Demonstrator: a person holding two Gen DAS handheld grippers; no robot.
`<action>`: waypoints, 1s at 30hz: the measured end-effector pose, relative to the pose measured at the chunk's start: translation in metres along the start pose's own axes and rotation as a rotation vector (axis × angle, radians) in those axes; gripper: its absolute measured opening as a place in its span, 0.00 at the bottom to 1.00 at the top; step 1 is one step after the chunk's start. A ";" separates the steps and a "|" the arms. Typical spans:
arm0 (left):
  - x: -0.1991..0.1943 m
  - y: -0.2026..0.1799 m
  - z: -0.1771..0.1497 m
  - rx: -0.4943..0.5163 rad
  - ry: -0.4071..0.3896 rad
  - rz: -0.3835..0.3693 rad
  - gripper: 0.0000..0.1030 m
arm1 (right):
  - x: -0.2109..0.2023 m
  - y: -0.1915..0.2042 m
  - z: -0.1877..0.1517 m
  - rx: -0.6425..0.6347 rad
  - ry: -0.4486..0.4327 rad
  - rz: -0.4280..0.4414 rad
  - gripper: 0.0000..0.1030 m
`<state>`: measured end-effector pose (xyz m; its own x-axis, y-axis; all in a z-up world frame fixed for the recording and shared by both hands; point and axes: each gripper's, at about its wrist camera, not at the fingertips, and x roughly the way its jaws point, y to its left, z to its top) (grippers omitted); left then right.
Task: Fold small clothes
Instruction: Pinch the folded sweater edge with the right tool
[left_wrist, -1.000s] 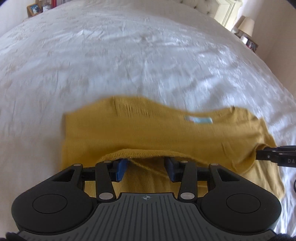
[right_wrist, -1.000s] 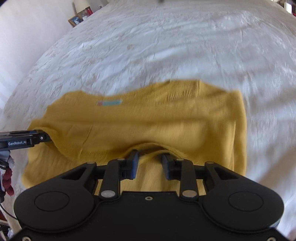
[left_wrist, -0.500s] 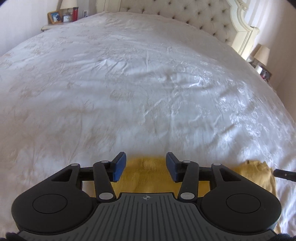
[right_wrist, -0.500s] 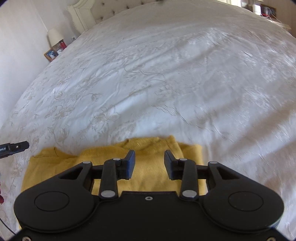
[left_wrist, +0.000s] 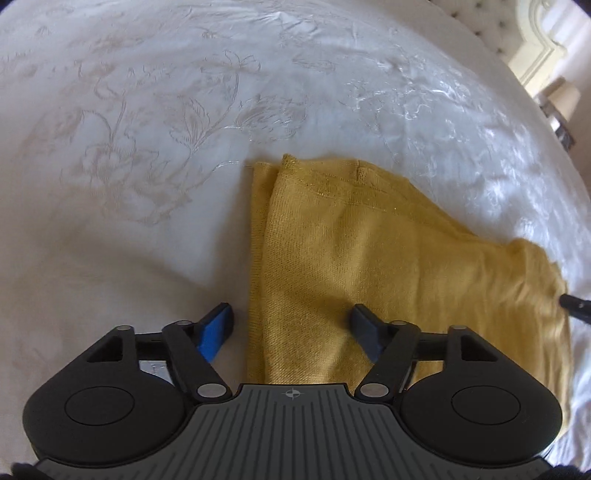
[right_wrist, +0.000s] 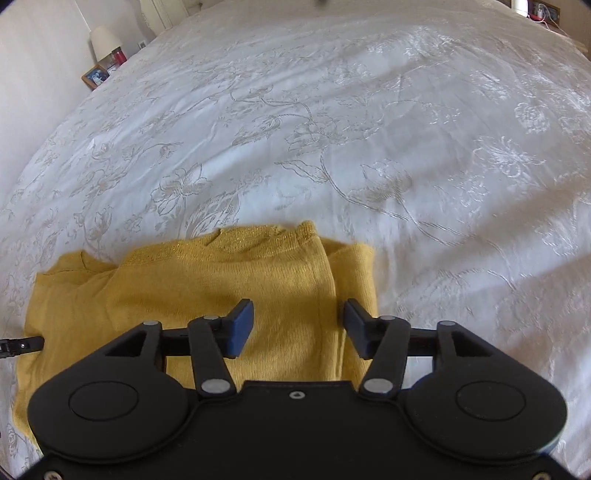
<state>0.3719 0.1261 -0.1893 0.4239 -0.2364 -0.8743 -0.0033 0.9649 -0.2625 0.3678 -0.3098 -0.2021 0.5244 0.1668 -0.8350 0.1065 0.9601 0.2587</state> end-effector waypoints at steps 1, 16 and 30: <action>0.001 -0.002 0.001 0.011 0.007 -0.008 0.79 | 0.003 0.000 0.002 0.006 0.004 0.004 0.59; 0.010 -0.025 -0.004 0.157 0.020 0.038 1.00 | -0.003 -0.007 0.007 -0.043 0.016 -0.123 0.09; -0.042 -0.020 -0.038 0.150 0.008 0.018 1.00 | -0.067 -0.022 -0.057 0.106 0.014 0.059 0.45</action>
<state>0.3196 0.1120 -0.1624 0.4182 -0.2188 -0.8816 0.1246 0.9752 -0.1830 0.2823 -0.3293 -0.1792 0.5207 0.2262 -0.8232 0.1651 0.9194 0.3570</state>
